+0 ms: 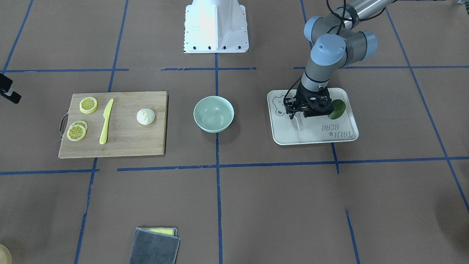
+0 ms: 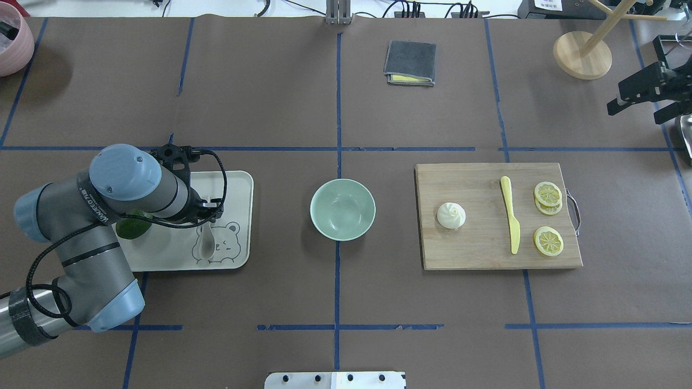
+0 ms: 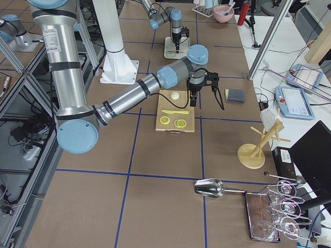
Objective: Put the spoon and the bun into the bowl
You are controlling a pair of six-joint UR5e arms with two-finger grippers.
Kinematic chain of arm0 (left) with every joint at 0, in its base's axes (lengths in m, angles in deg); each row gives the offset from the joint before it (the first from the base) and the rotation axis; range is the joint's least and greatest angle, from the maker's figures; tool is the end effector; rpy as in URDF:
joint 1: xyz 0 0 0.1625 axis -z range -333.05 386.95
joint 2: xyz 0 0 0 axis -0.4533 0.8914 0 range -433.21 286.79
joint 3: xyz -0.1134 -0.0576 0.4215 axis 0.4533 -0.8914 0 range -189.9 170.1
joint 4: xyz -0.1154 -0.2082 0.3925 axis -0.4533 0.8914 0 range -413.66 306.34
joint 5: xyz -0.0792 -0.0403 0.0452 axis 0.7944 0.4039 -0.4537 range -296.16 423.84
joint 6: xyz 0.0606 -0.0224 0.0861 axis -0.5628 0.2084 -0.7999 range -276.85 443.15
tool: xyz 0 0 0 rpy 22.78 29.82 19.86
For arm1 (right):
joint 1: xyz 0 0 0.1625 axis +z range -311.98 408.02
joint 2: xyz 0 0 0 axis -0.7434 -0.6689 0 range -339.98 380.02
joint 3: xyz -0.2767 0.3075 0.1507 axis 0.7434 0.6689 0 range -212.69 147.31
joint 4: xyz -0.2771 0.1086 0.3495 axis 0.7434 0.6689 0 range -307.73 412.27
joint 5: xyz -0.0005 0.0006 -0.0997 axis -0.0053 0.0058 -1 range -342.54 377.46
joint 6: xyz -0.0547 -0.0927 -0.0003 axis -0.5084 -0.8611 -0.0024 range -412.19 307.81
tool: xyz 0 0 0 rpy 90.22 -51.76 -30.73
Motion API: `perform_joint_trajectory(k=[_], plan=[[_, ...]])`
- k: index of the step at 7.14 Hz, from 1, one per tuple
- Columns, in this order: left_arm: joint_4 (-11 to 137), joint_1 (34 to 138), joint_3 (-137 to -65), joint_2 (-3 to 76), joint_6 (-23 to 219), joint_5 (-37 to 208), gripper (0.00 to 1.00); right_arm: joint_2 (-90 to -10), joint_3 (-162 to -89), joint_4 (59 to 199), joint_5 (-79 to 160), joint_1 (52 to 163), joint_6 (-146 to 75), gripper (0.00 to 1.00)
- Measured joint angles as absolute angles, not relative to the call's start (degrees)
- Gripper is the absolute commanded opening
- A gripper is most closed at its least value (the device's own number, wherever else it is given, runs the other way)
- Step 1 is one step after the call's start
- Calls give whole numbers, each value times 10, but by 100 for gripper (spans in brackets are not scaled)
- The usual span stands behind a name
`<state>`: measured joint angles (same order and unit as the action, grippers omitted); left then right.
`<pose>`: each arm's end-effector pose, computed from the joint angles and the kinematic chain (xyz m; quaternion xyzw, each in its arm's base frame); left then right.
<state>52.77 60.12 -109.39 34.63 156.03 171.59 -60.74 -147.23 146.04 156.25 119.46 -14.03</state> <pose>0.5042 -0.4495 0.3850 0.0269 0.3942 -0.0710 0.9159 -0.1279 -0.5454 0.3644 0.0180 -0.4630 0.0444 0.8850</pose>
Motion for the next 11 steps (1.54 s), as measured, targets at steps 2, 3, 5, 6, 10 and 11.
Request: perform_joint_trajectory(k=[2, 3, 5, 6, 10, 11], plan=[[527, 601, -1100, 347, 1567, 1716, 0, -590, -1473, 1460, 1539, 1155, -105, 100], [525, 601, -1104, 346, 1568, 1716, 0, -583, -1473, 1459, 1529, 1137, -92, 100], [510, 610, -1129, 349, 1568, 1717, 0, -558, -1473, 1450, 1489, 1081, -31, 100], [495, 625, -1141, 366, 1569, 1719, 0, -552, -1471, 1422, 1457, 1040, 17, 100], [486, 647, -1136, 478, 1689, 1744, 0, -533, -1445, 1350, 1328, 909, 144, 100], [515, 642, -1122, 492, 1733, 1745, 0, -527, -1429, 1341, 1313, 895, 148, 100]])
